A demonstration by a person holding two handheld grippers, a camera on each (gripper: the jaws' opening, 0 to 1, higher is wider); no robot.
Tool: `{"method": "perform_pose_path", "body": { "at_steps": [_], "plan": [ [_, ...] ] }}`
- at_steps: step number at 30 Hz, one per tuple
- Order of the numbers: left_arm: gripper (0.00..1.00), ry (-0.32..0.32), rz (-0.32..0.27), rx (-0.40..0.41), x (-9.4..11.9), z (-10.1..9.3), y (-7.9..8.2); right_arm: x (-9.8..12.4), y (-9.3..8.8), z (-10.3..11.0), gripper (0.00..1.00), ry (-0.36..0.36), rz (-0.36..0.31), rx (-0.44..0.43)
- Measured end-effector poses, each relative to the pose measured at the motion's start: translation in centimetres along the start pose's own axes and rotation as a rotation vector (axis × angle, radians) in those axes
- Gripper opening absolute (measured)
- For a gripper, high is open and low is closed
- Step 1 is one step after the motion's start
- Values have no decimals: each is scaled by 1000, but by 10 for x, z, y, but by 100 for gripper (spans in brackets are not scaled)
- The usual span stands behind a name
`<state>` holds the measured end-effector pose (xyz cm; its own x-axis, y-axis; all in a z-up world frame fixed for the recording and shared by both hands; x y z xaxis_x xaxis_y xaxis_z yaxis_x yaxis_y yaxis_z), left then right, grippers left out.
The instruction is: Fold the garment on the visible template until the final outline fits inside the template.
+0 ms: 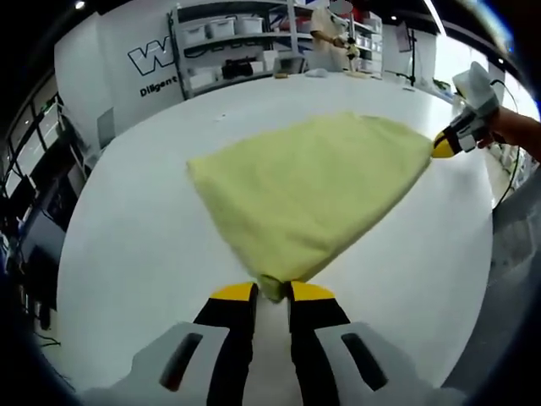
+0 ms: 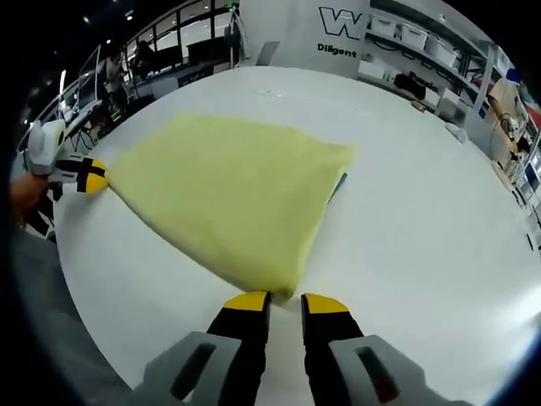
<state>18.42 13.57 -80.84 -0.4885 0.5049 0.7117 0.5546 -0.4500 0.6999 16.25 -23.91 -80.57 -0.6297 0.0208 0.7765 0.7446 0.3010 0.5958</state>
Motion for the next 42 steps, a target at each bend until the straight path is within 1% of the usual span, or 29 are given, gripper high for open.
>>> {"method": "perform_pose_path", "body": {
  "at_steps": [3,5,8,10,11,14,15,17,19,20,24,28,31,33,37,38,40,42],
  "plan": [
    [22,2,-8,5,1,0,1,2,1,-1,19,-9,-5,-5],
    [28,13,-6,11,2,0,0,2,1,-1,25,-17,-11,-8],
    [32,14,-15,22,3,0,0,4,0,-1,29,-24,-15,-10],
    [36,15,-31,23,4,0,2,6,1,-2,33,-33,-26,-11],
    [38,16,-37,25,4,0,3,7,1,-3,35,-38,-29,-14],
    [47,22,-58,30,5,0,5,10,3,-6,52,-62,-48,-42],
    [48,24,-69,29,6,-1,6,11,3,-6,56,-65,-50,-55],
    [50,26,-83,32,7,-1,8,13,4,-7,59,-69,-62,-66],
    [56,30,-94,32,7,-1,8,15,7,-7,63,-79,-86,-72],
    [57,37,-116,34,8,0,10,15,8,-7,63,-83,-97,-74],
    [57,33,-132,34,11,-3,15,20,12,-6,63,-91,-113,-62],
    [58,27,-181,19,21,-9,24,30,23,-4,63,-97,-157,-52],
    [58,29,-219,-5,32,-14,32,45,37,-1,63,-110,-224,-44],
    [58,26,-242,-9,40,-18,37,55,43,4,63,-100,-251,-37],
    [58,32,-296,-28,59,-26,46,73,48,14,63,-93,-301,-15],
    [57,32,-300,-26,61,-27,47,75,48,16,63,-90,-305,-16],
    [57,33,-333,-16,73,-33,50,86,49,24,63,-78,-330,-18],
    [56,31,-346,-20,79,-38,51,92,49,29,63,-74,-341,-17]
  ]
}}
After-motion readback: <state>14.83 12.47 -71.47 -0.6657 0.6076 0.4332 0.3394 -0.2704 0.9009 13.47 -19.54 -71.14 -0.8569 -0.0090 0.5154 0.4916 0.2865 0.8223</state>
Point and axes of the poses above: the point that each gripper's makers call its tool centre point, and the gripper's own axes: x roughly backward along the fingers, z roughly to its left, y roughly out of its top, the point moved 7 cm from there along x, roughly backward along the fingers, and after that the axes turned 12 degrees about -y, right-handed, at the moved point
